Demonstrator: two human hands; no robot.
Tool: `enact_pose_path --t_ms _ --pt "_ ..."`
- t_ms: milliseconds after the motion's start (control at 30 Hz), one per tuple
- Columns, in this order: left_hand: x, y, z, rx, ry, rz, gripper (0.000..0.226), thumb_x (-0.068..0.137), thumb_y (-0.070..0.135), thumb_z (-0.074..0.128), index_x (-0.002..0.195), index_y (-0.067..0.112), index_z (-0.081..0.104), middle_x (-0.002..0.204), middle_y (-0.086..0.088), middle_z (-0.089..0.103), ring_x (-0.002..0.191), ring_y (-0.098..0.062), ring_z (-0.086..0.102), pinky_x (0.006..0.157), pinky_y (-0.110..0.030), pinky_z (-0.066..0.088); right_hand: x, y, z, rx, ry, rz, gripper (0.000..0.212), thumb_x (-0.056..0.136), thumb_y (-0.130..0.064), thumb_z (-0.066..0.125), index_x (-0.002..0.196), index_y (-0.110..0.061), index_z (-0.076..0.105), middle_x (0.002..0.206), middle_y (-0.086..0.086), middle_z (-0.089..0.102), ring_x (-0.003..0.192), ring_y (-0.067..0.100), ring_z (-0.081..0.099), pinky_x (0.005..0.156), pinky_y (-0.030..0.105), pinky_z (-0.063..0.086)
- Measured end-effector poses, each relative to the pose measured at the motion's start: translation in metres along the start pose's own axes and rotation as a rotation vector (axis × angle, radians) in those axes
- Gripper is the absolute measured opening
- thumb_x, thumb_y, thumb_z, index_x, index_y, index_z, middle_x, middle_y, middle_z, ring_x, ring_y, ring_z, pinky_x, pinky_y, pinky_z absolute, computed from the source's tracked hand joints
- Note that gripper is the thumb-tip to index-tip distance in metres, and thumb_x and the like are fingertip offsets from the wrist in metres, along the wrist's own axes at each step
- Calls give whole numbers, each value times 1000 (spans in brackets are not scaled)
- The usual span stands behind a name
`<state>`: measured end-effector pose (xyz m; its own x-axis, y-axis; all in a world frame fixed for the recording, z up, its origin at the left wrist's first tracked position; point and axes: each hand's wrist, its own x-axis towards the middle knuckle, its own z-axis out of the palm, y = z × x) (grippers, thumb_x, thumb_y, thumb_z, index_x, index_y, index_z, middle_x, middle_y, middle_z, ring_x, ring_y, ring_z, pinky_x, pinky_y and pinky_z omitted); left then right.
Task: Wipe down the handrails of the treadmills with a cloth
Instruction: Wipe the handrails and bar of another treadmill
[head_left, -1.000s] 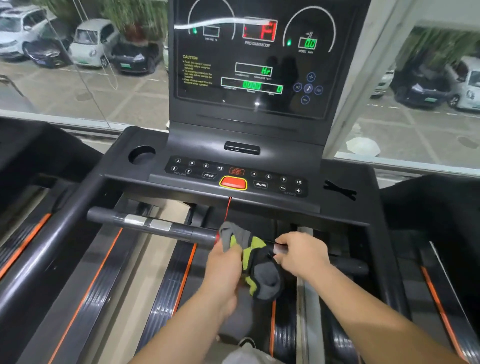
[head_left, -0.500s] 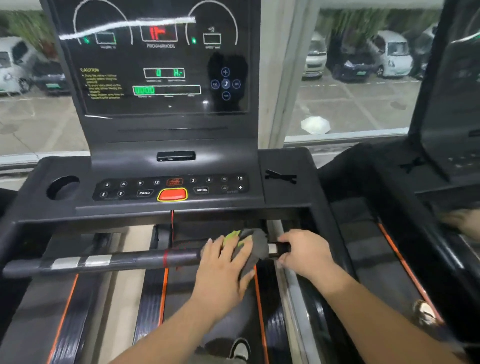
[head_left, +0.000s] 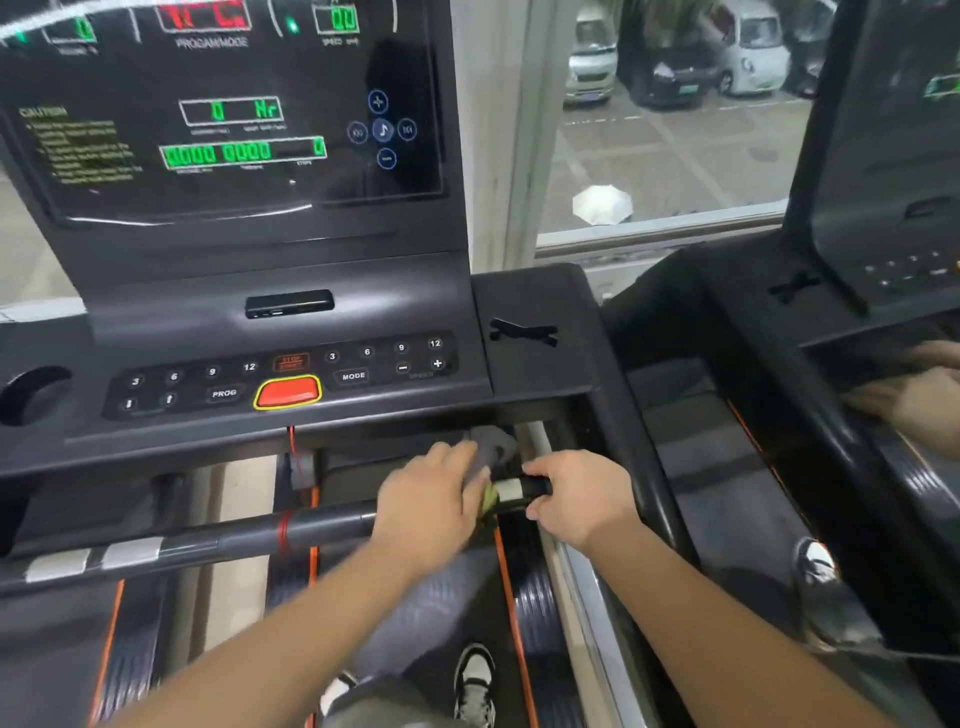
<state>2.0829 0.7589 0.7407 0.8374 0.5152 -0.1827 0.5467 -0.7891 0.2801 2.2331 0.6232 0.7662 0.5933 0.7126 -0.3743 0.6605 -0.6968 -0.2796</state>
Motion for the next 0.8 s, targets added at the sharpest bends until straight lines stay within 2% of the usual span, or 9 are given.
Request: enact_pose_path --t_ms 100,233,300,367,433,533,633,700,800 --pt "-54 0 25 122 93 216 60 79 31 71 136 18 60 138 -11 57 120 -37 55 109 -47 45 1 -1 0 -38 9 -3 29 86 -28 62 112 -36 71 109 -9 72 112 20 63 77 26 44" --pt "-42 -11 39 250 123 303 61 77 26 55 137 15 58 141 -17 54 122 -43 54 112 -49 37 2 -3 -2 -68 -10 6 4 87 -25 58 84 -29 56 97 -4 68 100 25 65 68 26 37" --pt "-23 -1 24 243 12 292 66 80 38 52 144 20 48 139 -13 55 111 -36 59 98 -44 49 3 -5 -5 -66 -28 18 5 86 -31 64 90 -30 60 99 -5 69 101 23 65 70 26 40" --pt "-4 11 7 241 -70 216 61 91 45 40 148 25 38 136 -7 54 105 -31 61 83 -41 53 7 -6 -6 -61 -39 38 25 82 -40 74 105 -31 68 104 -8 70 105 20 65 76 25 46" --pt "26 18 -5 96 -182 61 47 103 45 34 146 26 36 135 -6 55 112 -33 62 86 -41 50 12 -6 -9 -59 -58 64 43 77 -41 80 118 -36 69 113 -12 70 113 17 64 87 24 50" --pt "60 18 -13 -155 -378 -85 39 106 43 30 132 20 48 136 -14 62 124 -36 59 100 -40 45 14 -4 -7 -27 -70 85 61 74 -41 83 132 -40 65 127 -16 67 123 10 59 96 21 45" --pt "32 9 -9 -67 -230 49 39 103 43 37 137 25 43 136 -6 57 118 -34 60 94 -41 49 10 -6 -1 -19 -21 114 54 75 -40 80 128 -40 68 126 -16 67 122 10 60 92 21 45" --pt "-7 -4 0 28 -97 200 57 92 41 48 147 28 38 140 -2 52 111 -30 59 91 -43 52 9 -8 2 -50 11 124 44 72 -40 77 115 -39 73 111 -12 71 112 14 64 81 23 47" --pt "-36 -35 24 117 3 402 73 80 33 61 150 24 41 148 -7 49 117 -35 56 104 -46 45 9 -11 -1 -50 6 155 44 68 -39 78 112 -38 74 107 -9 74 106 16 66 77 23 48"
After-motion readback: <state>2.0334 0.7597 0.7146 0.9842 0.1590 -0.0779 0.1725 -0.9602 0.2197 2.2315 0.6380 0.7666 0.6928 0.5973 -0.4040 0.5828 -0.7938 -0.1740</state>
